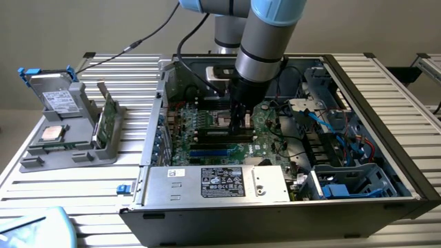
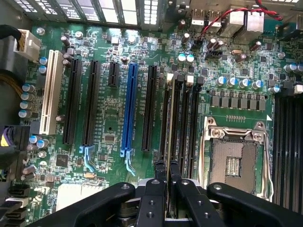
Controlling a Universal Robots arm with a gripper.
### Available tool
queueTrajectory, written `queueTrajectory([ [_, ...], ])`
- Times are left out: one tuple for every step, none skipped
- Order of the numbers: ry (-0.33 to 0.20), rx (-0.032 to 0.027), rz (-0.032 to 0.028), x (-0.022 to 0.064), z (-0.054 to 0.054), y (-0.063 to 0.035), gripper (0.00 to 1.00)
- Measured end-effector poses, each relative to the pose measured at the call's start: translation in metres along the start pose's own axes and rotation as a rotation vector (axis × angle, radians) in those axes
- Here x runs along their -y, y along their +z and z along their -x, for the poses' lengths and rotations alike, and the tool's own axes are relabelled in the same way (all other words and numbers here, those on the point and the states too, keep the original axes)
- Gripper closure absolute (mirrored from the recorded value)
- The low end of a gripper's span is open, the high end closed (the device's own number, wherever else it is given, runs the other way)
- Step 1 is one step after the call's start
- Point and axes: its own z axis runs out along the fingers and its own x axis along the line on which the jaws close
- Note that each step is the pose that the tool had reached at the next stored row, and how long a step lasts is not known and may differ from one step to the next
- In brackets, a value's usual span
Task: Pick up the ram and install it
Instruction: 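Insert the ram into the slot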
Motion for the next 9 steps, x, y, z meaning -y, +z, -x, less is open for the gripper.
queueTrajectory([
  [0.000, -0.0010, 0.0002, 0.0001, 0.0004, 0.0008, 0.86],
  [0.000, -0.0028, 0.0009, 0.0002, 0.0010, 0.0012, 0.86],
  [0.001, -0.0038, 0.0017, 0.0002, 0.0010, 0.0013, 0.86],
  [0.001, -0.0043, 0.0026, 0.0002, 0.0009, 0.0012, 0.86],
  [0.001, -0.0052, 0.0031, 0.0002, 0.0010, 0.0014, 0.86],
  [0.001, -0.0085, 0.0047, 0.0003, 0.0012, 0.0016, 0.86],
  [0.002, -0.0125, 0.0059, 0.0004, 0.0016, 0.0020, 0.86],
  [0.003, -0.0168, 0.0071, 0.0005, 0.0019, 0.0023, 0.86],
  [0.003, -0.0203, 0.0080, 0.0005, 0.0022, 0.0023, 0.86],
])
